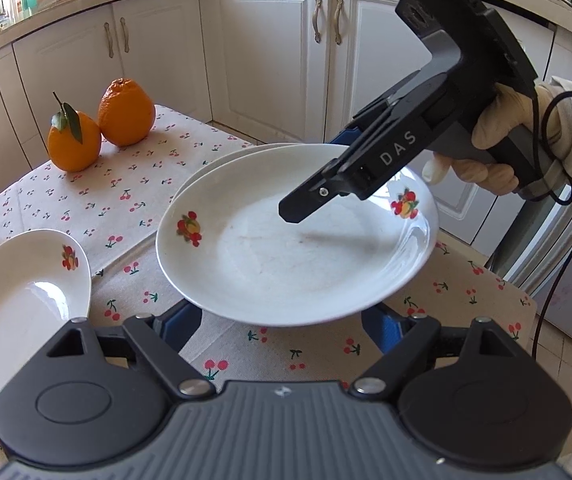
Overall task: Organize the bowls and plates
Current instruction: 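Lift the large plate with the right gripper over another white plate, then lower the large plate onto the other plate and open the right gripper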
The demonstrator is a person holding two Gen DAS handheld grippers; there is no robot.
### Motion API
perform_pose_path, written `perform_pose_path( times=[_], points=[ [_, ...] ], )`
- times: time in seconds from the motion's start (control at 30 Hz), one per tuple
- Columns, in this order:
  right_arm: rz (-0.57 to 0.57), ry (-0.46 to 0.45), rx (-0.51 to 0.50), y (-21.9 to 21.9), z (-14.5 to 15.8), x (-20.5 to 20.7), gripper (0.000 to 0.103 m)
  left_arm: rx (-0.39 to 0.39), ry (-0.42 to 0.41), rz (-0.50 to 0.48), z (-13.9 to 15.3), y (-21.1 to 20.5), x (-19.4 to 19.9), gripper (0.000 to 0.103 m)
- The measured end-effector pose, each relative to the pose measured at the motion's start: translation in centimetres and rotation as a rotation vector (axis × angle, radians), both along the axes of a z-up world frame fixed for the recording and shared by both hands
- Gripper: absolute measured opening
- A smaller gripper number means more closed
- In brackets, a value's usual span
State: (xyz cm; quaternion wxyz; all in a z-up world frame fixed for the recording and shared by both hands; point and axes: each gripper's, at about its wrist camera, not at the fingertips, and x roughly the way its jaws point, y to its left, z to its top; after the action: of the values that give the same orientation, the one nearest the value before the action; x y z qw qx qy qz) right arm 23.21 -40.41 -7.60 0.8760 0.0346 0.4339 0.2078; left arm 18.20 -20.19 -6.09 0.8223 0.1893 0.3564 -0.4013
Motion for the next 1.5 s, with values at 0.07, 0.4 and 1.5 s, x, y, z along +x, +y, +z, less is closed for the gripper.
perform_pose_path(
  times=[0.07,0.4,1.5],
  points=[
    [-0.006,0.003,-0.003,-0.1,0.0,-0.2,0.086,-0.001,-0.002,-0.001,-0.1,0.0,0.0,0.087],
    [-0.028,-0.005,0.002,-0.6,0.5,-1.8,0.087,-0.020,-0.001,0.009,-0.2,0.0,0.0,0.087],
    [-0.087,-0.023,-0.096,0.6,1.8,-5.2,0.091,-0.035,-0.010,0.041,-0.3,0.4,-0.4,0.089]
  ],
)
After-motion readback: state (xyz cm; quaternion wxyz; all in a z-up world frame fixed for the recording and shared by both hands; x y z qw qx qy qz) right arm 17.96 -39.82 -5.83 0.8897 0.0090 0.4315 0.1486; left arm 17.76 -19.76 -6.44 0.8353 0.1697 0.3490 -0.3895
